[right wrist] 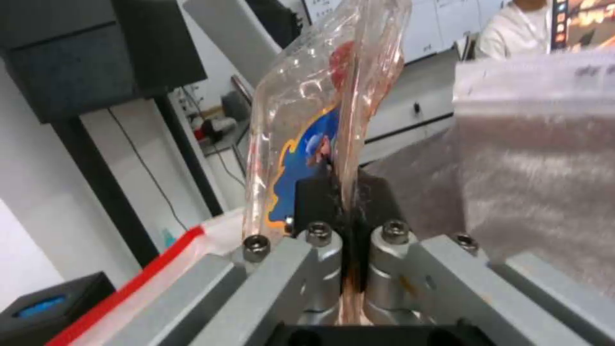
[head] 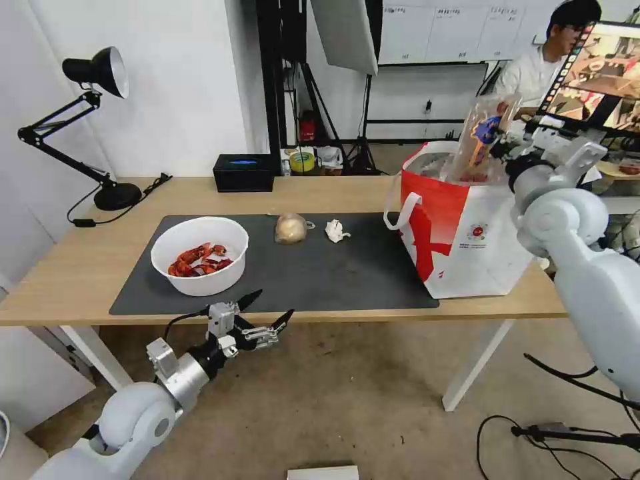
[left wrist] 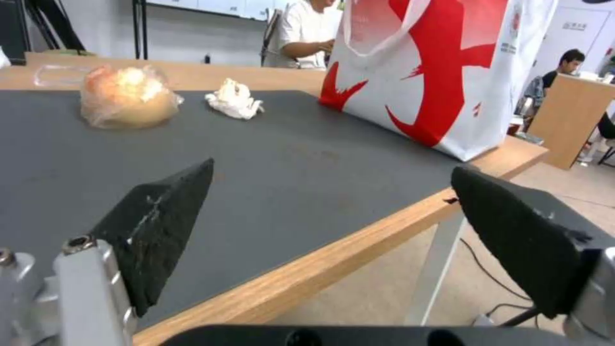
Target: Pick up the trash from the table and place it into the takeout bag.
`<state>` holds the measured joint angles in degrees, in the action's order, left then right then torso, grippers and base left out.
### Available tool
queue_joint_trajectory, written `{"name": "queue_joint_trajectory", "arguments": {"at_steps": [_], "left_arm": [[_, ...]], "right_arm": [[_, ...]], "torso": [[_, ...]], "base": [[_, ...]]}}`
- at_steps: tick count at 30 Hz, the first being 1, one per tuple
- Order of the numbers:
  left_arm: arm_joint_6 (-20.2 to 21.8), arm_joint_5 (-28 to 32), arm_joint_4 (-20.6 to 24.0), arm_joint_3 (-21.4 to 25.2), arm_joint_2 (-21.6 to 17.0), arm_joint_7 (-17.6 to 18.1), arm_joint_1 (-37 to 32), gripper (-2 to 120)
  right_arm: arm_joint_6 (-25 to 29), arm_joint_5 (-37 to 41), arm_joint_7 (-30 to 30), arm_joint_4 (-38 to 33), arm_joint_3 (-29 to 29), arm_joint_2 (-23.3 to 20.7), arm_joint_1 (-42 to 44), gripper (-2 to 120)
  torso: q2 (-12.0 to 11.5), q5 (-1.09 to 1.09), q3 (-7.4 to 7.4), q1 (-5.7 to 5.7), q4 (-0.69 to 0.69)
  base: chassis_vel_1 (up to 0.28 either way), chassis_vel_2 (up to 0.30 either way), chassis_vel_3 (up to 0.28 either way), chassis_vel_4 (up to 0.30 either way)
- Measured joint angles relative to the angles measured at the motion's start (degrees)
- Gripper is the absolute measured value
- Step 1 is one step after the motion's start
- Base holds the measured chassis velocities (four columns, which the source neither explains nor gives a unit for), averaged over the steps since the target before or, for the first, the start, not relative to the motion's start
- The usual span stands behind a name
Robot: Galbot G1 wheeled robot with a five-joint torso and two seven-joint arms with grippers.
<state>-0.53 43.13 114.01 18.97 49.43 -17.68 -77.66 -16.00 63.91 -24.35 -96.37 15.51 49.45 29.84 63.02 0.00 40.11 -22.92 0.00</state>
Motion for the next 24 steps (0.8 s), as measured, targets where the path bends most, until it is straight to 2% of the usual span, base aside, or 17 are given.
{"name": "queue_joint_trajectory", "arguments": {"at_steps": [17,18,21,22,23,24], "left_arm": [[0.3,0.0,0.1,-1.3,0.1,1.8,1.0,100],[0.3,0.0,0.1,-1.3,0.0,1.8,1.0,100],[0.3,0.0,0.1,-1.3,0.0,1.8,1.0,100],[0.3,0.0,0.1,-1.3,-0.3,1.8,1.0,100],[0.3,0.0,0.1,-1.3,-0.3,1.8,1.0,100],[0.3,0.0,0.1,-1.3,-0.4,1.8,1.0,100]], "right_arm": [[-1.6,4.0,-0.8,-4.3,0.9,1.2,3.5,0],[-1.7,4.2,-0.9,-4.6,0.9,1.2,3.6,3],[-1.7,4.2,-0.9,-4.6,0.9,1.2,3.6,3],[-2.0,4.9,-1.2,-5.3,1.1,1.2,4.0,17],[-2.0,4.9,-1.2,-5.3,1.1,1.2,4.0,17],[-2.2,5.5,-1.5,-5.5,1.1,1.2,4.1,22]], "torso": [[0.0,-0.01,-0.01,0.00,0.00],[0.0,-0.01,-0.01,0.00,0.00],[0.0,-0.01,-0.01,0.00,0.00],[0.0,-0.01,-0.01,0.00,0.00],[0.0,-0.01,-0.01,0.00,0.00],[0.0,-0.01,-0.01,0.00,0.00]], "base": [[0.000,0.000,0.000,0.000],[0.000,0.000,0.000,0.000],[0.000,0.000,0.000,0.000],[0.000,0.000,0.000,0.000],[0.000,0.000,0.000,0.000],[0.000,0.000,0.000,0.000]]}}
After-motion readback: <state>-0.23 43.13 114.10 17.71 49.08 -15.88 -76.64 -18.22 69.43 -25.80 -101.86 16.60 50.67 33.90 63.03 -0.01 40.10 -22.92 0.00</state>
